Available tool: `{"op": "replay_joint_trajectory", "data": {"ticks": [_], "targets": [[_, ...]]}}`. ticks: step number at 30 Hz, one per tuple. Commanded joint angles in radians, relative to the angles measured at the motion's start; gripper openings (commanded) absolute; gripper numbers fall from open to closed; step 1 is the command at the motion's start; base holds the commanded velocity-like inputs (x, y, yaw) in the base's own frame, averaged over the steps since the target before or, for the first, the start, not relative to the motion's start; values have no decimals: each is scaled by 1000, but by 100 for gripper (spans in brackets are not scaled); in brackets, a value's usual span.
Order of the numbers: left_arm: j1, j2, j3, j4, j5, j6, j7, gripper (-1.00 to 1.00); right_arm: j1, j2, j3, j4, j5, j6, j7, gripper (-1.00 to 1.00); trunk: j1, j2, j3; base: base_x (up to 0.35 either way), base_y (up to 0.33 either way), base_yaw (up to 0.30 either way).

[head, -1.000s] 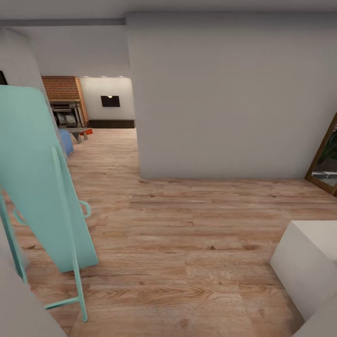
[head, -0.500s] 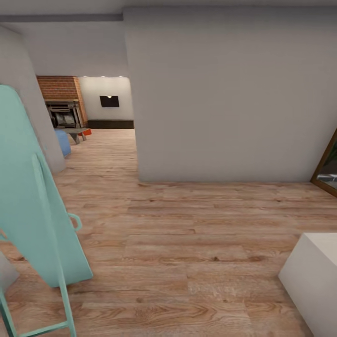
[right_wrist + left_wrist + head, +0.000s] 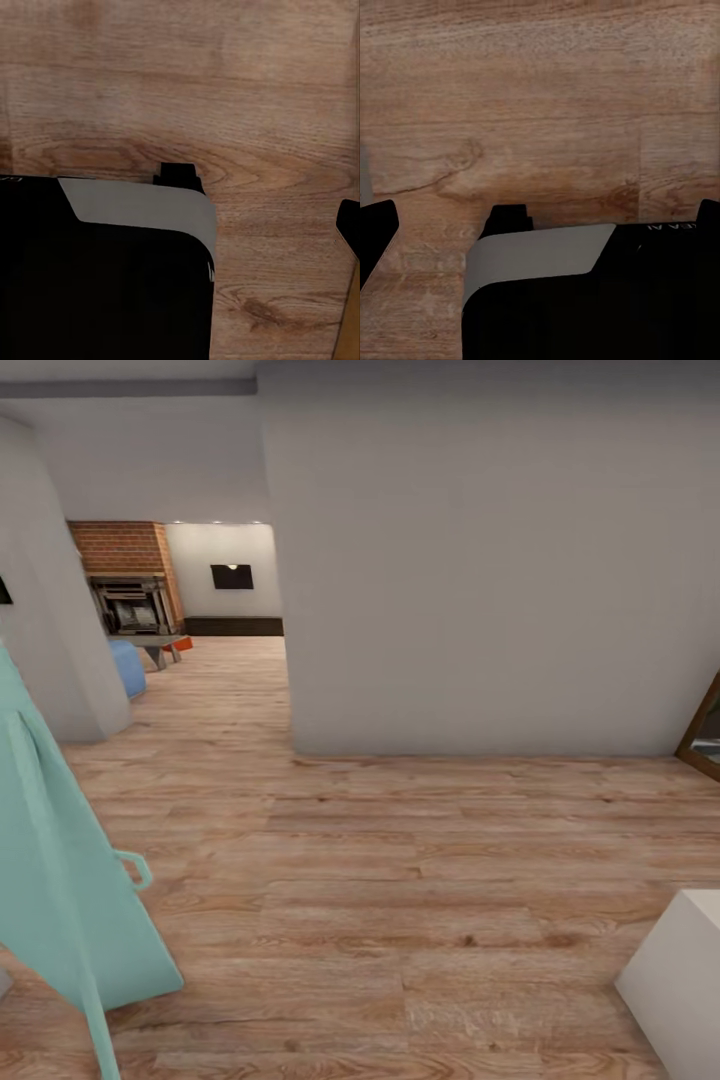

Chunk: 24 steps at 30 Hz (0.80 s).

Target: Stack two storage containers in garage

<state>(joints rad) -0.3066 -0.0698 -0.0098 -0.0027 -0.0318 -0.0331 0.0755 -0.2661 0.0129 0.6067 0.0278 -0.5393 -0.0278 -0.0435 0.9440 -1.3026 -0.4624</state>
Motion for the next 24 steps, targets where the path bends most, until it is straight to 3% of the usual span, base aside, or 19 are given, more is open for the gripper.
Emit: {"op": "replay_joint_trajectory", "data": {"ticks": [1,24], "targets": [[9,1,-1,1,-4,-4,4,100,-1,1,8,3,-8,-3,-1,100,1,0,-1,320,0,0],[67,22,-1,1,-5,-15,3,100,-1,1,8,3,-7,-6,-1,100,1,0,-1,320,0,0]]}}
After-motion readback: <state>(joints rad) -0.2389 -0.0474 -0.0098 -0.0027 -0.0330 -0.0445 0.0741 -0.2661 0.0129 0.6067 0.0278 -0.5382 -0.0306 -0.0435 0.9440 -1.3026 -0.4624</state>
